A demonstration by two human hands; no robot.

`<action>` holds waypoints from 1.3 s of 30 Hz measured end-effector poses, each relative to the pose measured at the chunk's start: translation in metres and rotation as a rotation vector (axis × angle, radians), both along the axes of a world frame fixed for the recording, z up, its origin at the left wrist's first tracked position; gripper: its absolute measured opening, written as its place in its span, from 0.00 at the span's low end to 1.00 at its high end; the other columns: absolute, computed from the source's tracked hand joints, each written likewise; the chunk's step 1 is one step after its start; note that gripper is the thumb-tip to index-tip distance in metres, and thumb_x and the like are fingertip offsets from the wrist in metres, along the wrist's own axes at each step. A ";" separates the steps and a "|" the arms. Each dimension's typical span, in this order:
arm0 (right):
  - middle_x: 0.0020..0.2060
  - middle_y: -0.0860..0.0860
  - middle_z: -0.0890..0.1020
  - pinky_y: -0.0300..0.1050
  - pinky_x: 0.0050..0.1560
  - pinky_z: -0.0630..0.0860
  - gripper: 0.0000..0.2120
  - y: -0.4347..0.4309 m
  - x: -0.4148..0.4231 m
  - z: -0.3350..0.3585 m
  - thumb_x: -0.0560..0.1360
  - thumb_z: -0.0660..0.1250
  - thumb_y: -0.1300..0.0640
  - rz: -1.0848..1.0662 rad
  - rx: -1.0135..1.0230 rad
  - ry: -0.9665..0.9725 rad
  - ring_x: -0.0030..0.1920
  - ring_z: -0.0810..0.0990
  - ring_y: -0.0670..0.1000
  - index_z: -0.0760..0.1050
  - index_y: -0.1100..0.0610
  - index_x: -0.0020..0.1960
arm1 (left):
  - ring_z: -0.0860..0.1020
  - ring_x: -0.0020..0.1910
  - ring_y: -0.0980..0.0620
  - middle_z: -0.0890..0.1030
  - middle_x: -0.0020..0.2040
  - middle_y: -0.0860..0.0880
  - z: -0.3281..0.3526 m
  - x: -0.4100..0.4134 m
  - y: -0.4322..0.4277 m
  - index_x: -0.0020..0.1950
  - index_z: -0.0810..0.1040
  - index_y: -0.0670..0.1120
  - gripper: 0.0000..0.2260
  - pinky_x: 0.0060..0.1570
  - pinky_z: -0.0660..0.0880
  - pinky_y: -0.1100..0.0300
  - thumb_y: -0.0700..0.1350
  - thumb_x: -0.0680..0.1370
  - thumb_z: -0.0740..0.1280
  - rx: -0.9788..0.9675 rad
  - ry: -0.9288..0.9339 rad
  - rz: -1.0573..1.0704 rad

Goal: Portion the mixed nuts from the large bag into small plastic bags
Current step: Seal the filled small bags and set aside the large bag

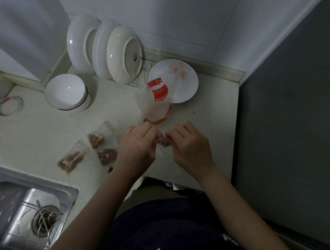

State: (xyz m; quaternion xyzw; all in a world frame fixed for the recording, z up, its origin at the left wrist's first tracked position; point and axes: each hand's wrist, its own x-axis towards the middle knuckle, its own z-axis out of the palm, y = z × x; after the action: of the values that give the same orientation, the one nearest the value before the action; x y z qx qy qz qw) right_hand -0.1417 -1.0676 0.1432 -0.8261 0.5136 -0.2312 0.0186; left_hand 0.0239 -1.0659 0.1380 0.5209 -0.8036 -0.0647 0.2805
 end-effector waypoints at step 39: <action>0.34 0.50 0.77 0.49 0.41 0.74 0.08 0.006 0.001 -0.031 0.72 0.72 0.57 0.066 0.157 0.226 0.37 0.74 0.52 0.73 0.55 0.40 | 0.74 0.28 0.50 0.76 0.34 0.50 -0.030 0.003 0.024 0.38 0.77 0.47 0.08 0.33 0.62 0.60 0.45 0.70 0.76 0.181 -0.265 0.171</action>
State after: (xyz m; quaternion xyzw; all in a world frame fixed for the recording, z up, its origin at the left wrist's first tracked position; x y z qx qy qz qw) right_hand -0.1408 -1.0613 0.1126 -0.8592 0.5016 -0.0950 0.0325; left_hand 0.0274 -1.0422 0.1078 0.6145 -0.7771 -0.0434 0.1289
